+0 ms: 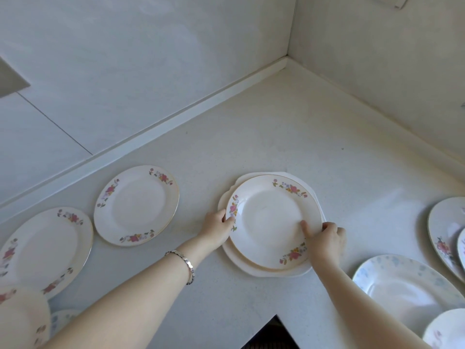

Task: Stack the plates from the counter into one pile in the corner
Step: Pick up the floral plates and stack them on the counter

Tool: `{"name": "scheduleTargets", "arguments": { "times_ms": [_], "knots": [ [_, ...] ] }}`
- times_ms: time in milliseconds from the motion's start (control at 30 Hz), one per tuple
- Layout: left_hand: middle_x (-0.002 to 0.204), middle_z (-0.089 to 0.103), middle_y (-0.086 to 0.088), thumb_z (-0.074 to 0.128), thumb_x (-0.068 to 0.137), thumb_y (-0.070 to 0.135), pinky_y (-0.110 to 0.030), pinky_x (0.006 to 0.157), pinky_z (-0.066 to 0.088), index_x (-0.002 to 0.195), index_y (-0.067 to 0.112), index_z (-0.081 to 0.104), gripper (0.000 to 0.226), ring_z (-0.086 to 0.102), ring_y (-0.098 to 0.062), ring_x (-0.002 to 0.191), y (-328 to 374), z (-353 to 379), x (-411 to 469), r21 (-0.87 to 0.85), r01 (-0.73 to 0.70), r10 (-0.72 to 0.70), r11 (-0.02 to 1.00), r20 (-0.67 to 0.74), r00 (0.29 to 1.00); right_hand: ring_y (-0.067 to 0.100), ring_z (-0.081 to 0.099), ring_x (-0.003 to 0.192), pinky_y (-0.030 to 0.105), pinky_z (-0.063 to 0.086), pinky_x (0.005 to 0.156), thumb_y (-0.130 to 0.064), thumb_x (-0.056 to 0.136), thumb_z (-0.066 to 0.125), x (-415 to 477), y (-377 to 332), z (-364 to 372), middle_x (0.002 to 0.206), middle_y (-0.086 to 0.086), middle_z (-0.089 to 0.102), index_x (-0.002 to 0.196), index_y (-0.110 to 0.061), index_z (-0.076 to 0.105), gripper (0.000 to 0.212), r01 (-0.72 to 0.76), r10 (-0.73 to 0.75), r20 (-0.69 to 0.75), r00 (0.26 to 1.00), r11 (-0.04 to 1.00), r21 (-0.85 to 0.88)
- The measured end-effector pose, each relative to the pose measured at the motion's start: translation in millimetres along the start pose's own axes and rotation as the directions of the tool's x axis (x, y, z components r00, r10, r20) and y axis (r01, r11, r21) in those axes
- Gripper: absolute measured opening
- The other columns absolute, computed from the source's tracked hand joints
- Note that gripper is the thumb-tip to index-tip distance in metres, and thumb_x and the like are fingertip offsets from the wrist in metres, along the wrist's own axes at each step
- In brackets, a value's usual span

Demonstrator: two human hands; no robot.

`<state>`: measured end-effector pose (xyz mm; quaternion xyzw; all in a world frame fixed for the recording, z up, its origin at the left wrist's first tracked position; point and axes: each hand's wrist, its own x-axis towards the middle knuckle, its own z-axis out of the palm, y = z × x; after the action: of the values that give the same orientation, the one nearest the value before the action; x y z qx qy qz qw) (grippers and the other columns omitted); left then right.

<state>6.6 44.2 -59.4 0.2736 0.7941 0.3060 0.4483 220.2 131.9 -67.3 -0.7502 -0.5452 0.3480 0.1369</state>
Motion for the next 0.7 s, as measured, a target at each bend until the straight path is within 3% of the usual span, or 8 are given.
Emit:
{"name": "scheduleTargets", "arguments": {
  "times_ms": [133,233,300,433,500,567,633,700],
  "knots": [
    [0.097,0.057,-0.015,0.053,0.088,0.019,-0.031,0.078,0.043,0.104,0.006,0.06,0.021,0.056,-0.023,0.092,-5,-6,-1,0.047,-0.012,0.017,0.999,-0.11,0.994,0.035,0.032,0.123,0.045,0.032,0.104,-0.047,0.079,0.064,-1,-1,-1,0.13,0.016,0.036,0.112,-0.005,0.05,0.055,-0.025,0.025,0.0,1.0,0.999,-0.023],
    [0.137,0.046,-0.021,0.053,0.089,0.011,-0.037,0.102,0.038,0.135,-0.002,0.04,0.049,0.048,-0.033,0.125,-13,-25,-7,-0.34,0.254,-0.398,0.905,-0.473,0.786,0.035,0.048,0.108,0.046,0.045,0.09,-0.044,0.081,0.062,0,-1,-1,0.121,0.018,0.045,0.112,-0.003,0.046,0.054,-0.05,0.047,0.081,0.996,0.998,0.035],
    [0.124,0.054,-0.017,0.045,0.091,0.006,-0.032,0.096,0.042,0.112,0.0,0.054,0.024,0.055,-0.029,0.111,-29,-51,-9,-0.721,0.206,-0.625,0.662,-0.379,0.682,0.036,0.054,0.099,0.048,0.048,0.084,-0.044,0.082,0.061,0,-2,-1,0.117,0.017,0.047,0.112,-0.004,0.044,0.052,-0.068,0.06,0.109,0.992,0.995,0.072],
    [0.093,0.049,0.0,0.04,0.098,0.019,-0.02,0.09,0.045,0.096,0.013,0.053,0.014,0.047,-0.011,0.092,-49,-92,-9,-0.982,-0.087,-0.658,0.17,-0.178,0.731,0.037,0.054,0.099,0.049,0.048,0.086,-0.045,0.083,0.059,-1,-4,-1,0.119,0.017,0.046,0.114,-0.004,0.043,0.053,-0.074,0.067,0.108,0.992,0.995,0.06],
    [0.078,0.049,0.004,0.043,0.098,0.02,-0.011,0.065,0.05,0.077,0.016,0.046,0.021,0.051,-0.007,0.074,-55,-99,-9,-0.986,-0.108,-0.663,0.125,-0.165,0.73,0.037,0.055,0.098,0.05,0.048,0.086,-0.045,0.083,0.059,-3,-5,-1,0.119,0.017,0.046,0.114,-0.004,0.043,0.053,-0.07,0.065,0.101,0.993,0.996,0.053],
    [0.064,0.052,0.011,0.042,0.098,0.016,-0.006,0.032,0.033,0.071,0.022,0.041,0.028,0.051,0.002,0.049,-64,-101,-7,-0.988,-0.083,-0.65,0.134,-0.151,0.745,0.037,0.055,0.098,0.05,0.048,0.086,-0.045,0.083,0.058,-3,-5,-1,0.119,0.016,0.046,0.114,-0.004,0.043,0.054,-0.07,0.065,0.092,0.994,0.996,0.048],
    [0.064,0.055,0.012,0.039,0.099,0.008,-0.005,0.03,0.03,0.07,0.023,0.041,0.033,0.053,0.004,0.036,-66,-102,-9,-0.986,-0.062,-0.639,0.157,-0.149,0.755,0.037,0.055,0.096,0.05,0.049,0.085,-0.045,0.083,0.059,-4,-6,-1,0.118,0.016,0.046,0.113,-0.004,0.043,0.053,-0.072,0.067,0.092,0.994,0.996,0.05],
    [0.085,0.056,0.008,0.038,0.098,0.0,0.004,0.044,0.037,0.07,0.021,0.041,0.034,0.061,0.002,0.064,-55,-105,-17,-0.981,-0.06,-0.64,0.185,-0.166,0.75,0.034,0.055,0.091,0.048,0.049,0.083,-0.044,0.083,0.06,-3,-5,-3,0.117,0.016,0.047,0.112,-0.004,0.044,0.052,-0.075,0.069,0.095,0.993,0.995,0.058]
  ]
}}
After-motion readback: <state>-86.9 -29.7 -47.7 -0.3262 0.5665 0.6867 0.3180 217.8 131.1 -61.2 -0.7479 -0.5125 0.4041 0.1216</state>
